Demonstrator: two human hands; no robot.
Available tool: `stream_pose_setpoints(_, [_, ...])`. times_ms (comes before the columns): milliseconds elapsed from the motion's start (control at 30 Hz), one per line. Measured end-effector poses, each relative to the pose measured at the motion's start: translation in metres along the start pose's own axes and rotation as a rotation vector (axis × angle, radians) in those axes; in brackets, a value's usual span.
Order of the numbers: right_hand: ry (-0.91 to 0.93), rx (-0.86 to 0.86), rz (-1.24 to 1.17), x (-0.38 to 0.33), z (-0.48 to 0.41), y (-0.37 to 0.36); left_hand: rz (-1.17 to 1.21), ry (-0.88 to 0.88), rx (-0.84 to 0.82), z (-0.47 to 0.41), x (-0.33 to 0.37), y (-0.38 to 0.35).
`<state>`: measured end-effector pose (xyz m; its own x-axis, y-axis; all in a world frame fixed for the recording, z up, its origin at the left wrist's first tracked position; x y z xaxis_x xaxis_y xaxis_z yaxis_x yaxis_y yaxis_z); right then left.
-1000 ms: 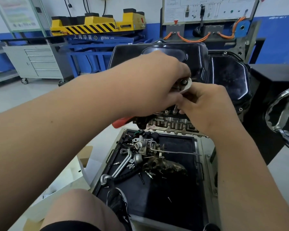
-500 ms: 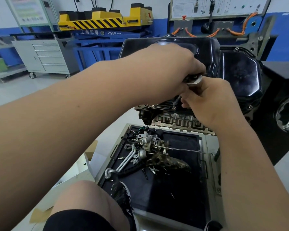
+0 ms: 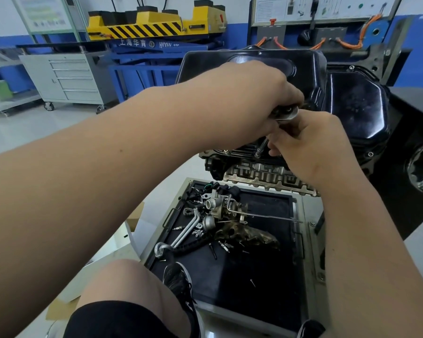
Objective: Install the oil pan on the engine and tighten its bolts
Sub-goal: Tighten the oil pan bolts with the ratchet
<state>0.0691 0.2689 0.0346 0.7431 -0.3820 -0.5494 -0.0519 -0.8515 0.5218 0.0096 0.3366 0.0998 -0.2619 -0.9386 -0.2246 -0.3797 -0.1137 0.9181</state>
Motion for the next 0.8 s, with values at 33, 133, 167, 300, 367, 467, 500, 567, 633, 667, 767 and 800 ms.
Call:
stream_pose_setpoints(33, [-0.003,-0.002,-0.005,0.000,0.000,0.000,0.002,-0.005,-0.004,0.001,0.000,0.000])
stream_pose_setpoints(133, [0.010,-0.018,0.004,-0.003,0.001,-0.004,0.013,-0.038,-0.011,0.006,-0.002,0.001])
stream_pose_setpoints(167, [0.018,-0.031,0.029,-0.005,0.001,-0.006,-0.015,-0.051,-0.009,0.008,-0.003,0.001])
stream_pose_setpoints(300, [0.039,-0.067,0.141,-0.007,0.001,-0.014,-0.176,-0.098,-0.002,0.013,-0.004,-0.003])
stream_pose_setpoints(367, [0.046,-0.080,0.160,-0.009,0.001,-0.015,-0.199,-0.112,0.020,0.015,-0.005,-0.003])
stream_pose_setpoints(467, [0.065,-0.085,0.226,-0.012,0.001,-0.015,-0.202,-0.055,0.030,0.016,-0.011,-0.004])
stream_pose_setpoints(500, [0.065,-0.065,0.247,-0.013,0.000,-0.014,-0.202,-0.025,0.041,0.016,-0.013,-0.004])
stream_pose_setpoints(567, [0.059,-0.017,0.251,-0.014,0.001,-0.012,-0.180,0.037,0.087,0.017,-0.014,-0.005])
stream_pose_setpoints(633, [0.051,0.014,0.277,-0.015,0.002,-0.013,-0.140,0.104,0.130,0.020,-0.016,-0.007])
stream_pose_setpoints(667, [0.046,0.028,0.292,-0.015,0.003,-0.012,-0.124,0.137,0.144,0.021,-0.017,-0.008])
stream_pose_setpoints(767, [0.028,0.086,0.295,-0.013,0.005,-0.009,-0.108,0.216,0.146,0.021,-0.024,-0.008])
stream_pose_setpoints(800, [0.032,0.102,0.293,-0.012,0.005,-0.007,-0.111,0.224,0.133,0.020,-0.025,-0.008])
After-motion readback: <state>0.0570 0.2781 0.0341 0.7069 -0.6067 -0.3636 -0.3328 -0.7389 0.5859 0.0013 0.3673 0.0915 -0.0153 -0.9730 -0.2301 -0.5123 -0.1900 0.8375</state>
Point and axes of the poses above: each hand's wrist, its own z-axis away from the middle knuckle, its own y-axis out of the back of the hand, x = y × z, the point moved 9 cm from there along -z, towards the middle knuckle, and after that the axes turned 8 degrees about y, right-handed, at the moved point
